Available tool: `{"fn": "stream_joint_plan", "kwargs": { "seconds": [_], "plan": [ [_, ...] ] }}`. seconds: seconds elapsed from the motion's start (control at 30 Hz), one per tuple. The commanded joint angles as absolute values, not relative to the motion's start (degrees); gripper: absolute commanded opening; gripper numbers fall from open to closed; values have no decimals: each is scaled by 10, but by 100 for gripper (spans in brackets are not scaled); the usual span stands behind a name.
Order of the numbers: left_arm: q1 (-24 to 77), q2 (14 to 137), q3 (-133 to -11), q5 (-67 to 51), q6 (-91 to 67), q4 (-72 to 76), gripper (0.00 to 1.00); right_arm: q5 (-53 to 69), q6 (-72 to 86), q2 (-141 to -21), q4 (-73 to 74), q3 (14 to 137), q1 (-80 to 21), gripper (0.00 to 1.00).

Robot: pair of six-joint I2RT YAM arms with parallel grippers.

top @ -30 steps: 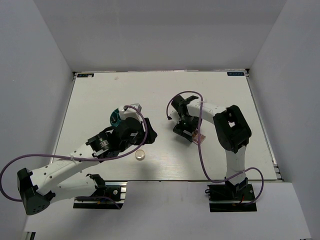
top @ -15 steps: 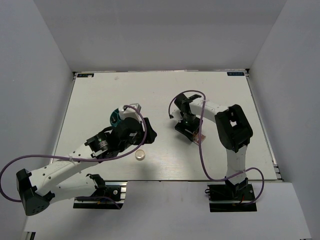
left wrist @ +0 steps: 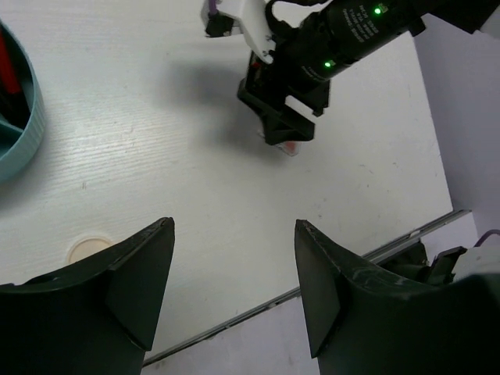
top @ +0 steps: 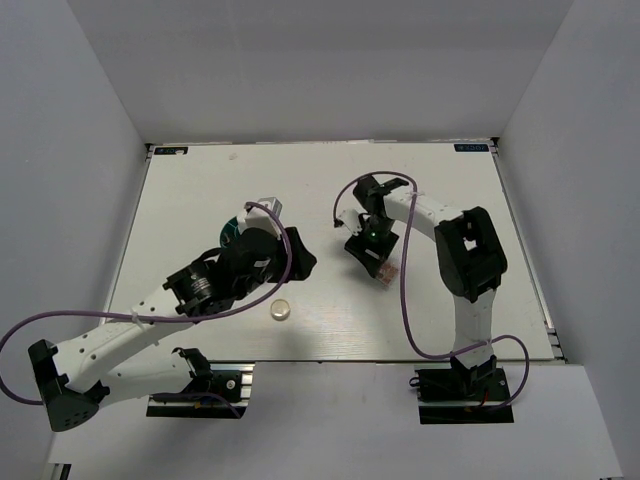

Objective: Organize the makeup

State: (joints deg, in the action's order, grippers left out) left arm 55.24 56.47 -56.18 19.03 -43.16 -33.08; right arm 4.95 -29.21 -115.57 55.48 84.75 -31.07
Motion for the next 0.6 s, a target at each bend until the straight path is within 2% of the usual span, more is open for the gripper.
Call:
{"fn": "stream_joint_plan", "kwargs": {
  "seconds": [0.0, 0.03, 0.07, 0.27, 0.4, 0.5, 0.57],
  "plan": [
    [555, 551, -609, 183, -396, -297, 73, 173, -330, -1113, 564, 920, -313, 24],
    [555, 549, -616, 178, -380, -284, 72, 197, -342, -1106, 567, 934, -314, 15],
    [555, 549, -625, 174, -370, -277, 72, 219, -345, -1103, 570, 946, -314, 11],
    [555, 557, -691, 145, -285, -203, 73, 411, -322, -1094, 542, 1014, -327, 5],
    [555, 584, -751, 134, -247, -195, 73, 481, -260, -1058, 401, 985, -354, 3],
    [555, 593, -776, 129, -235, -191, 73, 504, -192, -1021, 276, 909, -372, 3],
    [555, 591, -778, 129, -232, -186, 73, 504, -151, -983, 128, 838, -382, 4]
  ]
}}
